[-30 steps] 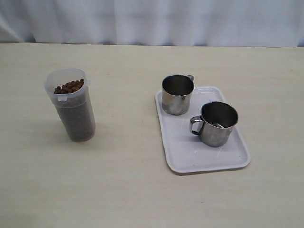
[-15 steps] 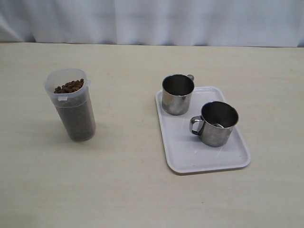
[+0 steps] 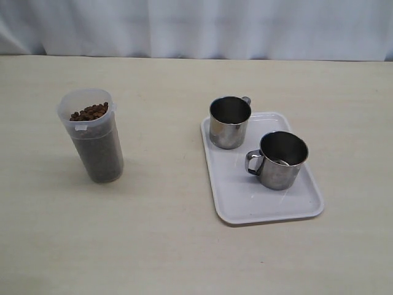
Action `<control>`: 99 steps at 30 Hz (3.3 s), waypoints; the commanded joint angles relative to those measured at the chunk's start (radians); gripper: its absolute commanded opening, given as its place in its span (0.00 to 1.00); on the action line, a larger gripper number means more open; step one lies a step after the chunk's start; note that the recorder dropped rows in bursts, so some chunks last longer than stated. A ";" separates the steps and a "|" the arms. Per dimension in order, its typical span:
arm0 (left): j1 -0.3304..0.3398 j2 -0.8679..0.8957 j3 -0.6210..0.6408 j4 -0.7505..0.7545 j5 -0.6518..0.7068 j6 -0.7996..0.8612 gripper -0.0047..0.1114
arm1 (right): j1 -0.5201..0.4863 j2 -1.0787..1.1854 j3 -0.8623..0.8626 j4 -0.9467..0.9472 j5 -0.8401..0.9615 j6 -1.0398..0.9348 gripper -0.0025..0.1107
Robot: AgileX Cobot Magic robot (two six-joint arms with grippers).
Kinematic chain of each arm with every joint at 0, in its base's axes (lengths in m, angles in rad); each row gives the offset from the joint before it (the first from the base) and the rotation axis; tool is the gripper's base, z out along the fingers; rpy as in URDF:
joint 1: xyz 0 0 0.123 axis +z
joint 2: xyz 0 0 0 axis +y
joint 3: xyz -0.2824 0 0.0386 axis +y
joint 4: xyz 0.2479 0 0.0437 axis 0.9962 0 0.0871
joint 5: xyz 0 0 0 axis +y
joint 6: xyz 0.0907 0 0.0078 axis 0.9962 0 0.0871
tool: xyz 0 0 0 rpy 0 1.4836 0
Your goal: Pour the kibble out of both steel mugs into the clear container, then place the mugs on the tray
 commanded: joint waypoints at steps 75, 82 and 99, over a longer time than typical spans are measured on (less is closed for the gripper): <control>0.003 -0.002 0.002 0.001 -0.008 0.003 0.04 | -0.043 -0.003 0.004 0.002 -0.047 -0.002 0.06; 0.003 -0.002 0.002 0.001 -0.010 0.003 0.04 | -0.043 -0.003 0.004 0.002 -0.047 -0.002 0.06; 0.003 -0.002 0.002 0.001 -0.010 0.003 0.04 | -0.043 -0.003 0.004 0.002 -0.047 -0.002 0.06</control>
